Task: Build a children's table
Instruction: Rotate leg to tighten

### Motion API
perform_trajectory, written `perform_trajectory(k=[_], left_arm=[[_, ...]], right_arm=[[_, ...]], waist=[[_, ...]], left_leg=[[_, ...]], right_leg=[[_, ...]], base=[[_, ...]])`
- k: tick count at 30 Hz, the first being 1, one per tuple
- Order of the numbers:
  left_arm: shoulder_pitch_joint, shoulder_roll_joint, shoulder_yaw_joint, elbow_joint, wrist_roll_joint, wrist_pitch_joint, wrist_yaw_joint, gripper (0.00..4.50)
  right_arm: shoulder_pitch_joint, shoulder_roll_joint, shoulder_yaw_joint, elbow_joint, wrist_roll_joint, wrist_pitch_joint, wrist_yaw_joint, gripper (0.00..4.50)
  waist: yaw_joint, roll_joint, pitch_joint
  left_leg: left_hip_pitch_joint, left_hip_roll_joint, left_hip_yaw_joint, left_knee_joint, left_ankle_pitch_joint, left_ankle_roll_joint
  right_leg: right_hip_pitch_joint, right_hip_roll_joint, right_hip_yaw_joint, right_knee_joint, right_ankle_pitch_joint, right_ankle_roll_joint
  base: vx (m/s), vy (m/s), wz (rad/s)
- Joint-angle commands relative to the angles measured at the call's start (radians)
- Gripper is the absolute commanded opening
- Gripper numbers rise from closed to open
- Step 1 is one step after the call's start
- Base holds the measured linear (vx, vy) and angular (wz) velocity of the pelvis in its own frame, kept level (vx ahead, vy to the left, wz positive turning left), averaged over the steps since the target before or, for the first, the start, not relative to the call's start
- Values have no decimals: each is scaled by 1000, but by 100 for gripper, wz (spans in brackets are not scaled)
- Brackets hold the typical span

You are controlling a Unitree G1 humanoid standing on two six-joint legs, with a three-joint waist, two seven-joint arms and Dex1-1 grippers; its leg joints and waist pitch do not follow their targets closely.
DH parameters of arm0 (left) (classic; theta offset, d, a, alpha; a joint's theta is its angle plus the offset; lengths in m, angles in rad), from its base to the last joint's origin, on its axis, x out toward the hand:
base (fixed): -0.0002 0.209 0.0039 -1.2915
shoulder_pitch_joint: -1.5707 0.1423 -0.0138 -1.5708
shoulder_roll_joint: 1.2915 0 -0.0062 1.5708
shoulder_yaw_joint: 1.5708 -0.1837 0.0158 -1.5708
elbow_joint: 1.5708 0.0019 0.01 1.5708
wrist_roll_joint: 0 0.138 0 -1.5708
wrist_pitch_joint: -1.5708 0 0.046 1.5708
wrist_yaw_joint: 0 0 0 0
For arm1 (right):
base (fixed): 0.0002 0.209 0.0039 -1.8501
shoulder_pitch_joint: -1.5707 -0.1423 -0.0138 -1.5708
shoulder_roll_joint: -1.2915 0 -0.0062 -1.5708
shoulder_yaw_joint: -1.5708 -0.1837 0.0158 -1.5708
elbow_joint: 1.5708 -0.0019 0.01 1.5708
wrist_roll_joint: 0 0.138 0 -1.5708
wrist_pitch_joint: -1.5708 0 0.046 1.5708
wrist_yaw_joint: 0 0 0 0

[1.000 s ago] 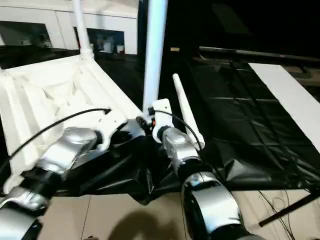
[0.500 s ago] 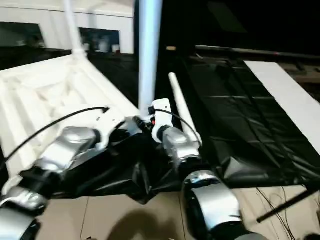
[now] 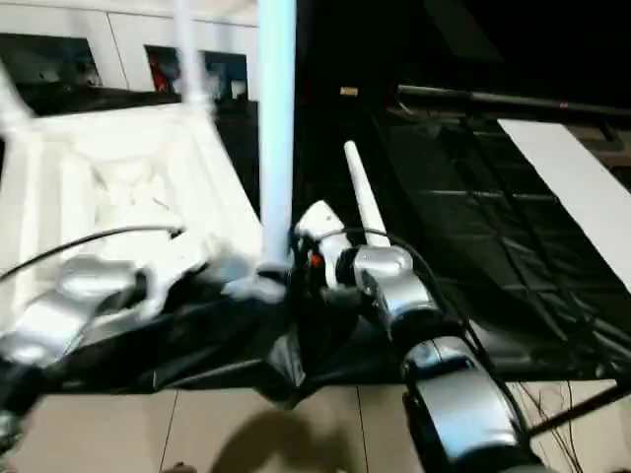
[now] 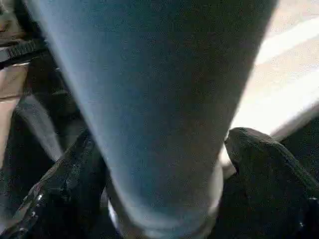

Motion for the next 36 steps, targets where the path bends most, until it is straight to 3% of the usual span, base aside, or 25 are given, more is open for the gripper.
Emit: perform_trajectory(k=[1,6,13,17,22,26,30,32,33,34,35,36], left_arm=[[8,-11,-33,-31,-18,-7,-42,0],[11,5,-20,-23,-12,-14,-50,0],[19,19,-12,-31,-24,-11,-60,0],[28,25,-7,-42,-28,0,-64,0],[27,20,1,-38,-30,12,-49,0],[-7,-44,31,24,-7,44,83,0],[-103,-178,79,174,49,115,359,0],[-128,-212,92,208,58,141,426,0],[-175,-278,113,266,77,188,553,0],[-182,-291,112,274,81,197,569,0],[-190,-308,116,285,82,200,596,0],[-198,-326,119,295,84,202,621,0]], right_arm=[[3,-21,4,-28,8,4,13,388],[8,-9,14,-34,3,18,42,372],[6,-12,22,-39,0,32,73,321],[6,-11,23,-38,-1,48,77,280],[1,4,2,-2,-8,72,-5,270],[-10,48,-36,74,-26,89,-230,267],[-36,126,-122,170,3,148,-588,267],[-47,145,-150,196,18,163,-692,267],[-70,184,-204,247,52,185,-893,267],[-76,194,-211,255,58,182,-919,267],[-84,209,-226,263,73,170,-944,267],[-94,225,-242,272,85,159,-965,267]], waist=[[-4,21,-59],[-7,16,-57],[-7,15,-60],[-8,13,-59],[-9,17,-57],[-17,15,-51],[-20,6,-48],[-17,6,-47],[-21,-1,-46],[-19,2,-48],[-17,2,-51],[-13,1,-53]], left_leg=[[6,19,7,-60,-123,47],[4,16,4,-63,-157,26],[2,16,4,-60,-118,35],[2,16,4,-61,-119,36],[3,16,3,-63,-136,24],[6,14,1,-67,-185,-10],[15,8,0,-66,-223,-27],[17,8,-2,-67,-230,-26],[13,6,1,-67,-222,-25],[24,5,0,-65,-235,-38],[22,5,-1,-65,-235,-37],[10,6,-2,-67,-215,-28]], right_leg=[[59,-77,63,-58,-42,-224],[61,-81,65,-68,-139,-192],[62,-78,64,-59,-76,-202],[63,-79,64,-60,-88,-199],[61,-79,64,-64,-114,-195],[58,-82,66,-80,-245,-163],[50,-84,65,-97,-402,-107],[48,-86,63,-102,-431,-87],[47,-82,63,-102,-435,-73],[41,-83,60,-105,-458,-58],[43,-84,60,-103,-448,-55],[48,-84,61,-98,-395,-52]], base=[[0,0,0],[0,0,0],[0,0,0],[0,0,0],[0,0,0],[0,0,0],[0,0,0],[0,0,0],[0,0,0],[0,0,0],[0,0,0],[0,0,0]])
